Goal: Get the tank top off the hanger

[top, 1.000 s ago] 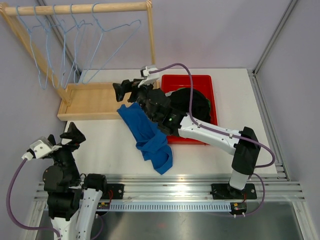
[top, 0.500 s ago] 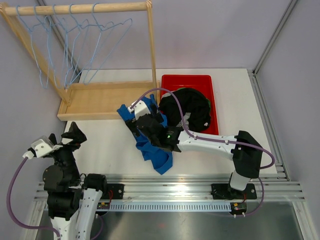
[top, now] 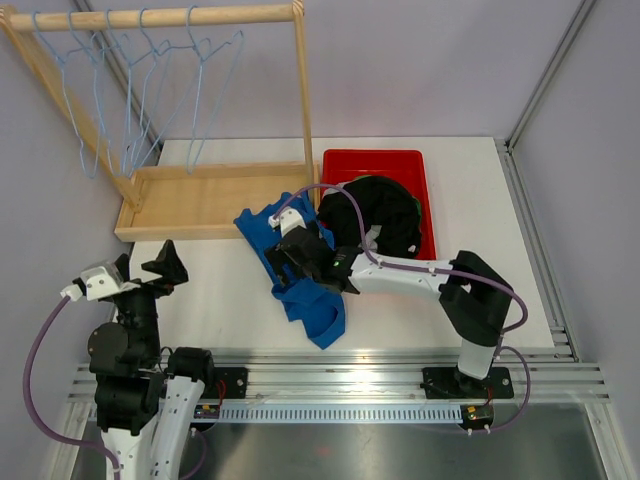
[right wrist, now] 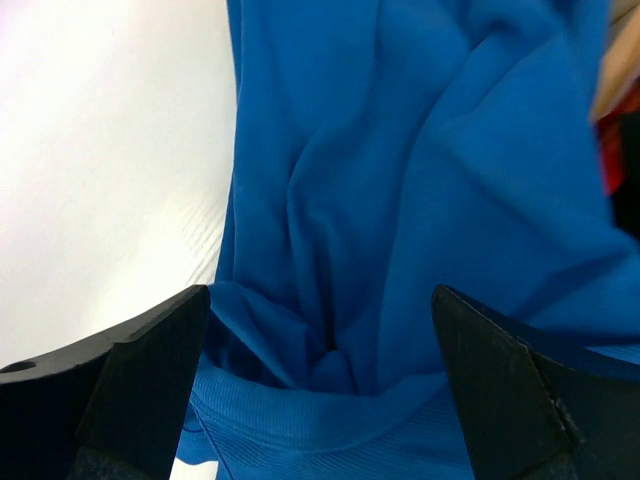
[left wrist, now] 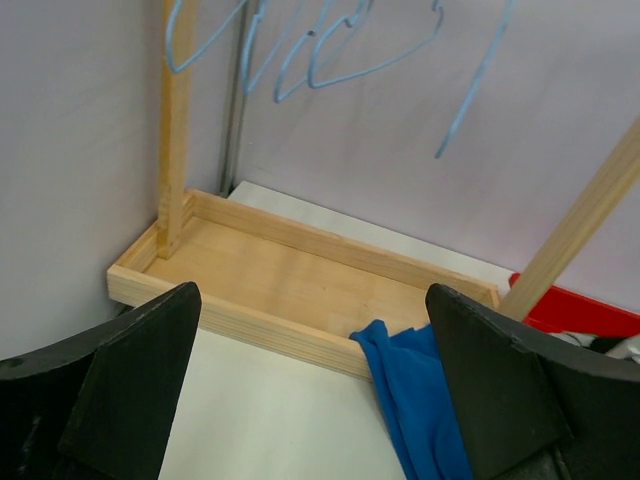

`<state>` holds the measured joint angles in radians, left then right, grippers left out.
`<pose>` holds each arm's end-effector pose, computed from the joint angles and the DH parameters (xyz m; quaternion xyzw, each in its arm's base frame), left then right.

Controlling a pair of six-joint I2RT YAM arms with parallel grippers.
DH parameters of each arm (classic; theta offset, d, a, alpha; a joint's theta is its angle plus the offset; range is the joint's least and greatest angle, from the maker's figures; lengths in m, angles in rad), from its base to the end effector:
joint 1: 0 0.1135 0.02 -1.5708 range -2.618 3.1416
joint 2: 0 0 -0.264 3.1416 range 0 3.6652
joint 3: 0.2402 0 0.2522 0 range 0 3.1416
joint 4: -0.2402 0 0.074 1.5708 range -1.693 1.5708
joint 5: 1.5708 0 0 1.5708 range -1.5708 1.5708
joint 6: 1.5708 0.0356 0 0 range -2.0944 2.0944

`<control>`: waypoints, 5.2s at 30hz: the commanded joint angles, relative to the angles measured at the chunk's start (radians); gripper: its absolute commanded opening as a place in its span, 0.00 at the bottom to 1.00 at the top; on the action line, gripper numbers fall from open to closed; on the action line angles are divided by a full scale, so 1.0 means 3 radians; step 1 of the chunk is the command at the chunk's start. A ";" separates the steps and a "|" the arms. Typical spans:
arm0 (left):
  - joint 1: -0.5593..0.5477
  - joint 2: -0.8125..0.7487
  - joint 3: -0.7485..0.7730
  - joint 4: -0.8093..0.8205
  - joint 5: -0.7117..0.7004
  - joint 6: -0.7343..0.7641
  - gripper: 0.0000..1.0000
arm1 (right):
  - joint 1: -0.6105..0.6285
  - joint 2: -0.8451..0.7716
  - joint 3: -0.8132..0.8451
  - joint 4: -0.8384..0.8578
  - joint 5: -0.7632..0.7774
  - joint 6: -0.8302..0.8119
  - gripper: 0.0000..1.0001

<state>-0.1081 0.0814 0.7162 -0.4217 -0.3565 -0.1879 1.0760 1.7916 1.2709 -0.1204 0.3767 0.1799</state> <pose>0.0247 0.0098 0.3512 -0.1625 0.6120 -0.0028 0.7740 0.2043 0.3511 0.2372 -0.3047 0.8278 0.1233 0.4547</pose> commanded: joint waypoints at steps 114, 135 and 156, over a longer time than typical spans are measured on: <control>-0.0202 0.0132 0.0067 0.0143 0.0539 0.0089 0.99 | -0.2569 -0.0905 -0.0084 -0.1000 -0.1343 0.0224 0.02; -0.0202 0.0148 0.0072 0.0148 0.0539 0.0094 0.99 | -0.2564 -0.1630 -0.0279 -0.0897 -0.1379 0.0101 0.99; -0.0202 0.0153 0.0077 0.0158 0.0590 0.0094 0.99 | -0.2564 -0.3538 -0.0621 -0.1450 -0.0770 0.0147 0.99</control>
<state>-0.1638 0.1089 0.7162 -0.4091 -0.1936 -0.1726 0.3054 0.7620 1.1118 -0.5518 0.0952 0.2214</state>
